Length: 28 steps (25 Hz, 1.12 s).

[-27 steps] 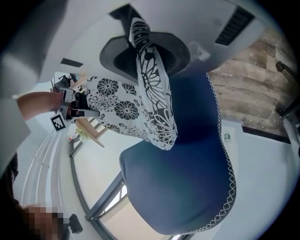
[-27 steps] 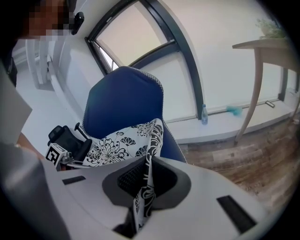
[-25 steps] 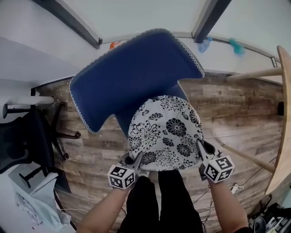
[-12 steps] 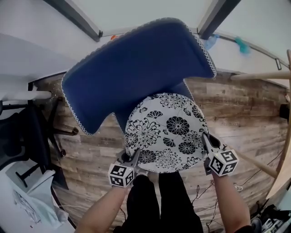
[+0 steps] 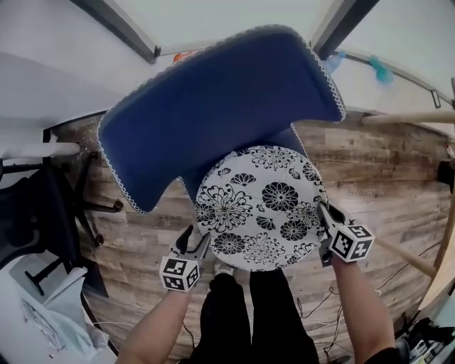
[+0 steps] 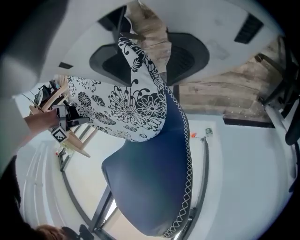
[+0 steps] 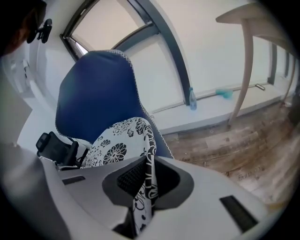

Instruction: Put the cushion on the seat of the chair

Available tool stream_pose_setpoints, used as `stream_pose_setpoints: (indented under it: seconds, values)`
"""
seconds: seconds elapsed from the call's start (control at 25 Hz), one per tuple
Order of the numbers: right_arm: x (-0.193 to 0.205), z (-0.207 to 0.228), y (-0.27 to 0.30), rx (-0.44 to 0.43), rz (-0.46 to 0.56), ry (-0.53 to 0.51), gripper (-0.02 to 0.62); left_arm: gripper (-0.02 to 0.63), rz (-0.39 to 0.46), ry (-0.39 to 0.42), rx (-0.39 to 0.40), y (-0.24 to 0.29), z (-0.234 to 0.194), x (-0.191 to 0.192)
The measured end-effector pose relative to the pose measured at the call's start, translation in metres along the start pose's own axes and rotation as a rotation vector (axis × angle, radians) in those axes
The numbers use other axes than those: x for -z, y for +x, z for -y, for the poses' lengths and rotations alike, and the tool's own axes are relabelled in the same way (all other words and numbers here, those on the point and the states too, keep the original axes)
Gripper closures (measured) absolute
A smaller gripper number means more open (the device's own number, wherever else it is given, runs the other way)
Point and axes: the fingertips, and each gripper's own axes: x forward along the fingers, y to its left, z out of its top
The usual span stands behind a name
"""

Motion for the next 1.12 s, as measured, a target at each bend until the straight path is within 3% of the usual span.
stream_pose_setpoints:
  seconds: [0.08, 0.24, 0.4, 0.6, 0.8, 0.96, 1.12]
  values:
    - [0.0, 0.003, 0.001, 0.04, 0.003, -0.033, 0.551, 0.39, 0.013, 0.015, -0.008, -0.006, -0.003, -0.007]
    - [-0.002, 0.009, -0.003, 0.142, -0.005, -0.122, 0.413, 0.39, 0.064, 0.039, -0.006, -0.014, -0.001, -0.03]
    - [-0.022, 0.004, -0.023, 0.239, 0.062, -0.248, 0.385, 0.391, 0.109, 0.087, 0.023, -0.023, 0.014, -0.058]
    - [-0.053, -0.045, -0.056, 0.156, 0.201, -0.285, 0.385, 0.393, 0.162, 0.147, 0.05, -0.042, 0.037, -0.096]
    - [-0.069, -0.091, -0.11, 0.048, 0.298, -0.196, 0.388, 0.42, 0.197, 0.188, 0.081, -0.086, 0.069, -0.125]
    - [-0.091, -0.128, -0.152, 0.003, 0.396, -0.193, 0.462, 0.553, 0.259, 0.273, 0.091, -0.12, 0.08, -0.162]
    - [-0.102, -0.162, -0.201, -0.057, 0.403, -0.14, 0.523, 0.561, 0.369, 0.375, 0.079, -0.173, 0.098, -0.201]
